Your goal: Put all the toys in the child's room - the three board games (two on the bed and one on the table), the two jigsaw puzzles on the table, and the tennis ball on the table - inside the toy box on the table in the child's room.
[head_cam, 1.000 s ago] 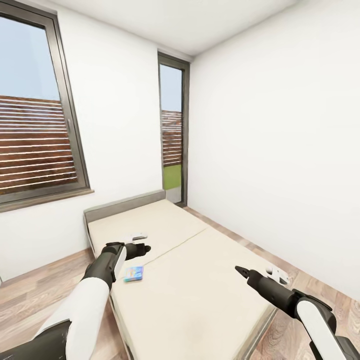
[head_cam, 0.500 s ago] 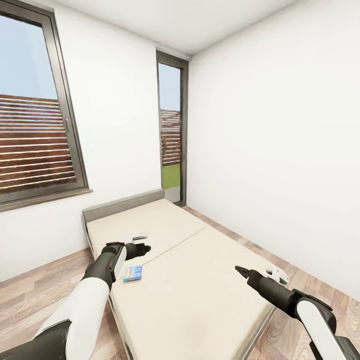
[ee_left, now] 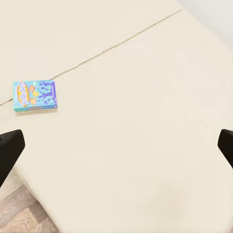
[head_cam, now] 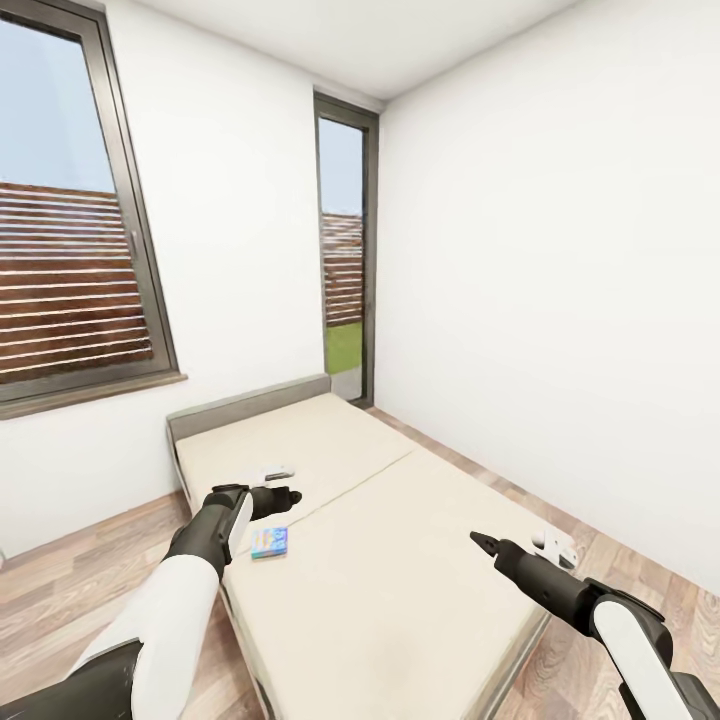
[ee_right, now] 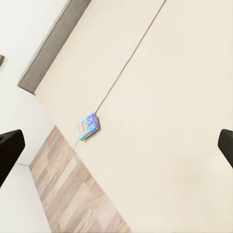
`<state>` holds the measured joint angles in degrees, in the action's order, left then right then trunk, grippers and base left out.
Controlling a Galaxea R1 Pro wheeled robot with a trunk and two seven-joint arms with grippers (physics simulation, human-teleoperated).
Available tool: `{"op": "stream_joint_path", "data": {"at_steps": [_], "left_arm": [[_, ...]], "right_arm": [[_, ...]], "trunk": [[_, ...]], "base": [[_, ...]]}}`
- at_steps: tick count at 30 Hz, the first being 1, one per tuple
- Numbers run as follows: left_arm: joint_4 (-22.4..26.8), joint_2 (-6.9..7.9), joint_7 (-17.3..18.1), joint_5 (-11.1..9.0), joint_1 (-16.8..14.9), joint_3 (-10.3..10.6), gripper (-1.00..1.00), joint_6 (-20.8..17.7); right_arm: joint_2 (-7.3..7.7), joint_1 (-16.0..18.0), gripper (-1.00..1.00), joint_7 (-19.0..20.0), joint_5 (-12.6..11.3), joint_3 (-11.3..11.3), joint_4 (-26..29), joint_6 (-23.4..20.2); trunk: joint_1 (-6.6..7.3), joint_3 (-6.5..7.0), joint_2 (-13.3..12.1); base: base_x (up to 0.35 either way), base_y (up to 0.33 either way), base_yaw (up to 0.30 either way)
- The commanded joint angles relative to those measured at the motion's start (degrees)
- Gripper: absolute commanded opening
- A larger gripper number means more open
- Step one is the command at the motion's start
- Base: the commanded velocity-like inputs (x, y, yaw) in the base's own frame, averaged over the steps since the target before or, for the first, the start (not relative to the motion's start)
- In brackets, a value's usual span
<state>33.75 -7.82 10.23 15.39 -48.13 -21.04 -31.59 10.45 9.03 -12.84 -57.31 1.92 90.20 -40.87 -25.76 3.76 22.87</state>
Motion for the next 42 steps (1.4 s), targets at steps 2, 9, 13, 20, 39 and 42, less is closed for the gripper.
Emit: {"op": "stream_joint_path", "data": {"at_steps": [2,9,13,20,39,42], "left_arm": [[0.1,-0.09,0.5,0.6,0.0,-0.4,1.00,-0.2],[0.1,-0.09,0.5,0.6,0.0,-0.4,1.00,-0.2],[0.1,-0.09,0.5,0.6,0.0,-0.4,1.00,-0.2],[0.1,-0.09,0.5,0.6,0.0,-0.4,1.00,-0.2],[0.1,-0.09,0.5,0.6,0.0,-0.4,1.00,-0.2],[0.1,-0.09,0.5,0.6,0.0,-0.5,1.00,-0.2]], "right_arm": [[0.01,0.0,1.00,-0.5,-0.6,0.0,0.1,-0.2],[0.01,0.0,1.00,-0.5,-0.6,0.0,0.1,-0.2],[0.01,0.0,1.00,-0.5,-0.6,0.0,0.0,-0.2],[0.01,0.0,1.00,-0.5,-0.6,0.0,0.1,-0.2],[0.01,0.0,1.00,-0.5,-0.6,0.0,0.1,-0.2],[0.01,0.0,1.00,-0.5,-0.6,0.0,0.1,-0.2]], "trunk": [[-0.02,-0.06,0.0],[-0.02,-0.23,0.0],[-0.02,-0.43,0.0],[-0.02,-0.79,0.0],[-0.02,-1.21,0.0],[-0.02,-1.35,0.0]], "base": [[0.000,0.032,0.000],[0.000,0.013,-0.003],[0.000,0.004,-0.038],[0.000,0.001,-0.049],[0.000,0.000,-0.029],[0.000,0.000,-0.073]]}}
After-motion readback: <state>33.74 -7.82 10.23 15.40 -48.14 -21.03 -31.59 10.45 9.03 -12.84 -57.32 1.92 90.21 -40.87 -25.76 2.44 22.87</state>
